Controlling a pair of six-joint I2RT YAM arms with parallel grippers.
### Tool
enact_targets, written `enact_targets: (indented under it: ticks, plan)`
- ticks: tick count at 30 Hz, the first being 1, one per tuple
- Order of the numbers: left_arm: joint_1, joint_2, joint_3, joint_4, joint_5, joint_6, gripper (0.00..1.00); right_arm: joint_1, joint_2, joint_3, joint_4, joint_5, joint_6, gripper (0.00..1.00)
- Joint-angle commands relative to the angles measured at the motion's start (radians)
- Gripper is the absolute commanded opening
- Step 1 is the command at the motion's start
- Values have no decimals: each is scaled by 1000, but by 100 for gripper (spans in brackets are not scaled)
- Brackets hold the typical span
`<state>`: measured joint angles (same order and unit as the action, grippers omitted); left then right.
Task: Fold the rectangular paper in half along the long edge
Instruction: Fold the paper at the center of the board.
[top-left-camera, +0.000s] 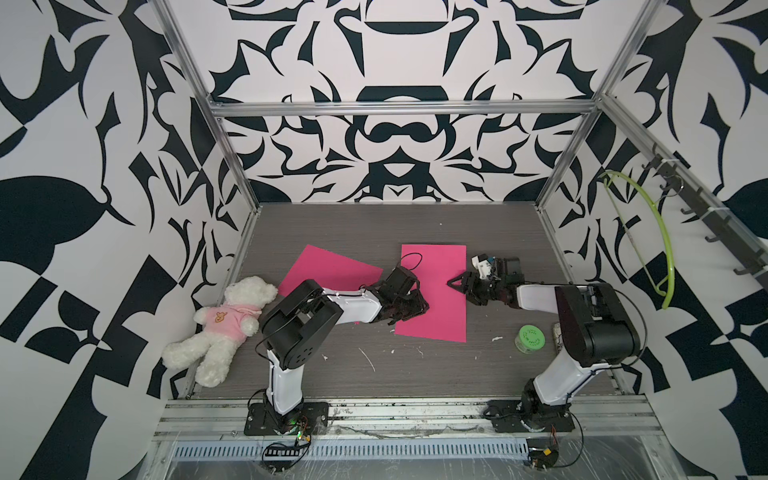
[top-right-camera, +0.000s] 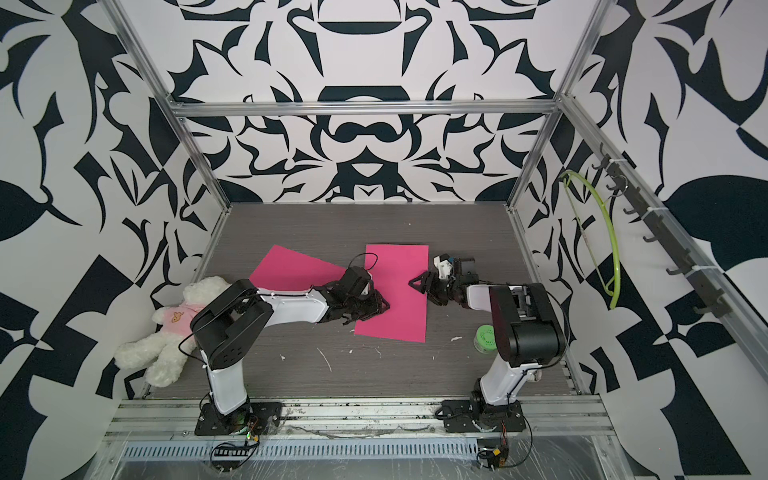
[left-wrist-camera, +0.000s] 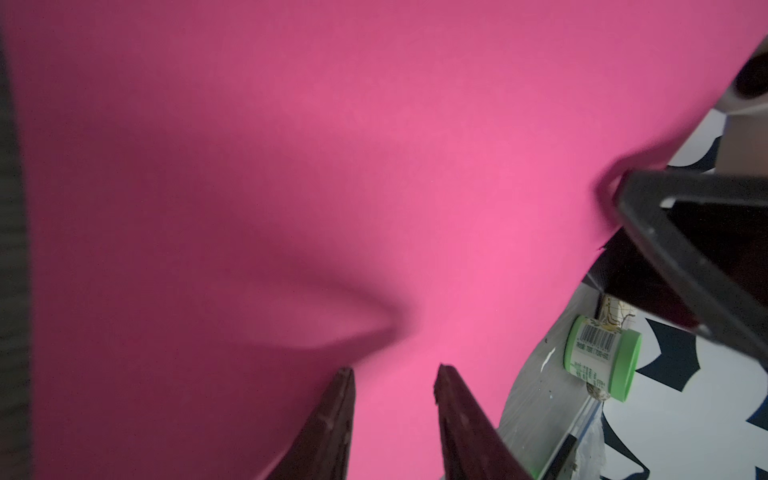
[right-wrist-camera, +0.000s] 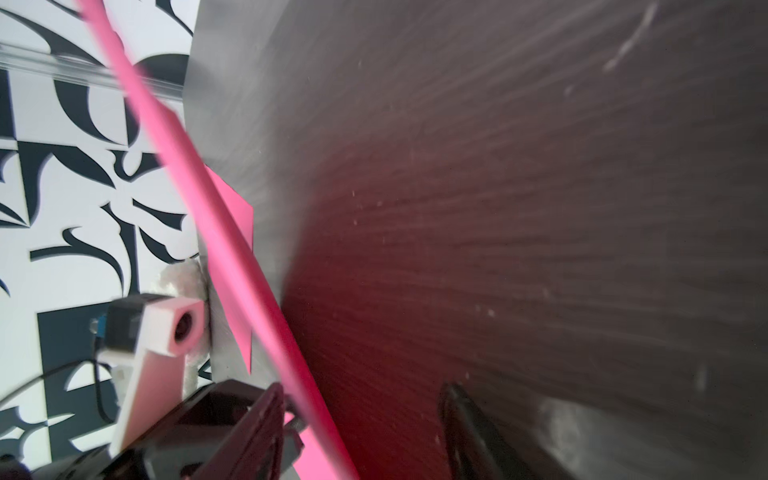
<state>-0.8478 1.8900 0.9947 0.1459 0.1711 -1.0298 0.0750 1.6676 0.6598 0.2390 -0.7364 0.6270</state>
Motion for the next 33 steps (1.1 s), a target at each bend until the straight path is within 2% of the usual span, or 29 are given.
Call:
enact_targets:
  ticks: [1,4,9,17,21,24,29,33]
  plan:
    - [-4,43,-37,-50,-29,-16,40,3,-64,-24,42,53,5,48]
    - [-4,40,-38,-45,-28,-17,49,3,-56,-19,41,50,8,26]
    - [-4,11,-43,-35,-37,-8,70,3,-34,6,31,51,-1,0]
    - [-5,-122,-54,-61,-106,43,99,2,18,93,-83,38,-83,0]
    - [-4,-199,-40,-144,-197,106,99,3,61,148,-150,-13,-124,0]
    - [4,-205,-5,-237,-251,165,99,5,99,197,-209,-69,-153,0]
    - [47,-137,44,-334,-238,200,86,34,158,289,-371,-99,-249,0]
    - [79,-113,43,-351,-223,207,77,58,168,311,-391,-105,-260,0]
